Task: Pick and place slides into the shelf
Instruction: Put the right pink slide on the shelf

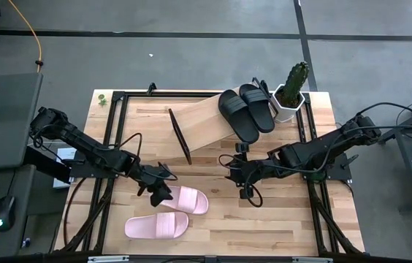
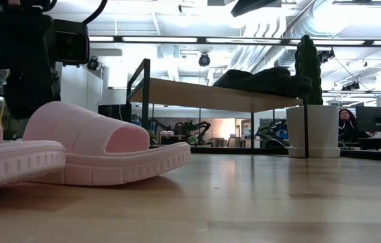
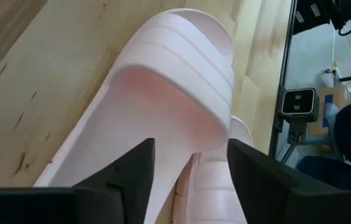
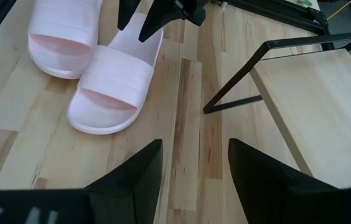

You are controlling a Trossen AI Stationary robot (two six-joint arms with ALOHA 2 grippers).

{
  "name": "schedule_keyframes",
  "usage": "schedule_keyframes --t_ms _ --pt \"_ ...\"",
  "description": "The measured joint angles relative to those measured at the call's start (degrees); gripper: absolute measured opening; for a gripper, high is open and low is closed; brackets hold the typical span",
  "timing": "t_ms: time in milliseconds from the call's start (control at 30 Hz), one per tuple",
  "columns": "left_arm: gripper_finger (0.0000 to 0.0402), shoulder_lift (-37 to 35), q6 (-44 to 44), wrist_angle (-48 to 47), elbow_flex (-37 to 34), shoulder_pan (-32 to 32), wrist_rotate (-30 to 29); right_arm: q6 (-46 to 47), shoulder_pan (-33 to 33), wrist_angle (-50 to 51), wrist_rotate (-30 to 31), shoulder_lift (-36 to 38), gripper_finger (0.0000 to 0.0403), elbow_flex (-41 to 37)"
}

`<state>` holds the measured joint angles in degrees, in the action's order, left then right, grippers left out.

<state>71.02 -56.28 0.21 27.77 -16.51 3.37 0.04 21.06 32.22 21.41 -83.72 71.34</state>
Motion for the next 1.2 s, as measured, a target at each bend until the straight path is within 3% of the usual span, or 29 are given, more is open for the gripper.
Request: schedule_keyframes --t_ms 433,867,1200 --pt "0.0199 0.5 -1.1 5.1 0.0 0.0 -0.9 0.2 0.0 -0.2 0.0 0.0 0.0174 0.0" --pt "0.0200 13.8 -4.1 17.8 0.0 0.0 3.5 0.2 0.0 -0.3 0.0 0.0 0.0174 0.0" --pt "0.0200 15.0 -4.1 24.0 0.0 0.0 2.6 0.3 0.0 -0.3 -0.1 0.0 0.0174 0.0"
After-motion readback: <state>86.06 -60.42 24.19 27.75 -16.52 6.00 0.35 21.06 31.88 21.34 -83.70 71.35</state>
